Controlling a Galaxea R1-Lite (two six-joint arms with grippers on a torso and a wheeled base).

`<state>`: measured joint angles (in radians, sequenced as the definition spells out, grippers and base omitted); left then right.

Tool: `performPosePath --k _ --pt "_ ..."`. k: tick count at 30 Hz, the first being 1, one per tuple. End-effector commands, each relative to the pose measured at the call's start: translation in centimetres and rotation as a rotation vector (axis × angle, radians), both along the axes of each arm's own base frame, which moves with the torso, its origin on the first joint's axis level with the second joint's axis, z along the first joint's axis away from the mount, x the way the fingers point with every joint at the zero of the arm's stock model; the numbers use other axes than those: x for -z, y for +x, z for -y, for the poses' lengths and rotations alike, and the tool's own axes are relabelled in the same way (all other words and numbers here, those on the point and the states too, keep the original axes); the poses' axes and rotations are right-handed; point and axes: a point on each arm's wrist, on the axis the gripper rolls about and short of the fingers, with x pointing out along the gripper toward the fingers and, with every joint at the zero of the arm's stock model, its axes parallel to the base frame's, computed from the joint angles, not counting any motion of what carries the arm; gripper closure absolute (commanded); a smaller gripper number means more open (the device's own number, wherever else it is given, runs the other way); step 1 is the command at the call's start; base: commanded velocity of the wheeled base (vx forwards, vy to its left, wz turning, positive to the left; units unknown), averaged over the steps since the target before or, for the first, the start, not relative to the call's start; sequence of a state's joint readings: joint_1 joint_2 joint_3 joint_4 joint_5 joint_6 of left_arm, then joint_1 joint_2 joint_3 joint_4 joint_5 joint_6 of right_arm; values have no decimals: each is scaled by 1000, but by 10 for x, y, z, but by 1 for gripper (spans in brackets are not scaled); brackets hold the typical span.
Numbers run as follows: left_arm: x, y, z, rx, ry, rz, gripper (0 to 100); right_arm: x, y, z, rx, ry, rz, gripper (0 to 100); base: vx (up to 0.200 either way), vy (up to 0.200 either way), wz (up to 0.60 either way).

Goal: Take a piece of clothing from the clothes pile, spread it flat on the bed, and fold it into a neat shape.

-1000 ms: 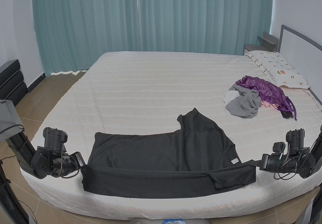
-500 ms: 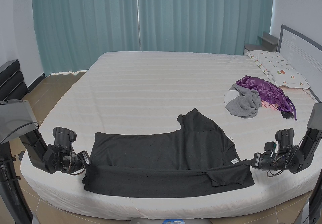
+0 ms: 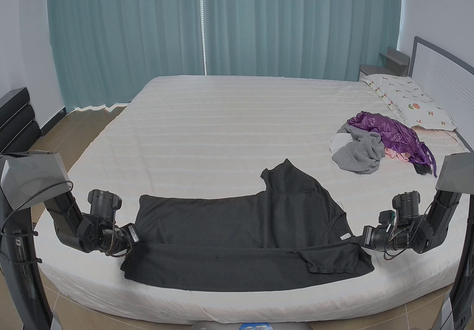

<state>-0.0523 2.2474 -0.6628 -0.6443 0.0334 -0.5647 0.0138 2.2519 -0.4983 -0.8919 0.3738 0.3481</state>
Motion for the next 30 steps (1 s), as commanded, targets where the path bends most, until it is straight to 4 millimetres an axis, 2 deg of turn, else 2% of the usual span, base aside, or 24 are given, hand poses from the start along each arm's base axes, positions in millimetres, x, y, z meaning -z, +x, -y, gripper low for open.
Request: performPosePath --k 1,6,7,8,9,14,18,20,21,22,26,28,30 --pt "7 1 0 1 1 -17 100 7 3 -3 2 9 -17 100 0 0 0" --pt "7 2 1 1 1 -17 100 6 5 -5 6 14 -18 100 0 0 0" --pt "7 2 1 1 1 -15 0 7 4 -5 5 14 -20 100 0 0 0" --pt "8 2 1 1 1 -18 0 7 4 -5 5 14 -20 100 0 0 0" --pt "8 2 1 1 1 -18 0 8 5 -6 1 14 -20 0 0 0 0" --pt "7 2 1 3 1 -15 0 4 4 -7 -2 22 -13 0 0 0 0" --pt "2 0 0 -4 -2 -6 0 -10 4 -10 32 69 8 0 0 0 0" --pt "-10 0 -3 -21 -11 29 0 -17 6 -9 65 101 22 0 0 0 0" --pt "-10 0 -3 -21 -11 29 0 -17 6 -9 65 101 22 0 0 0 0" --pt "-25 0 -7 -45 -27 72 0 -24 5 -8 99 134 23 0 0 0 0" --pt "-48 2 -16 -70 -37 126 0 -27 5 -10 161 200 -6 0 0 0 0" --pt "-52 6 -16 -70 -38 135 0 -27 5 -10 183 225 -13 0 0 0 0" --pt "-59 20 -16 -66 -42 161 0 -25 5 -11 229 281 -15 0 0 0 0"
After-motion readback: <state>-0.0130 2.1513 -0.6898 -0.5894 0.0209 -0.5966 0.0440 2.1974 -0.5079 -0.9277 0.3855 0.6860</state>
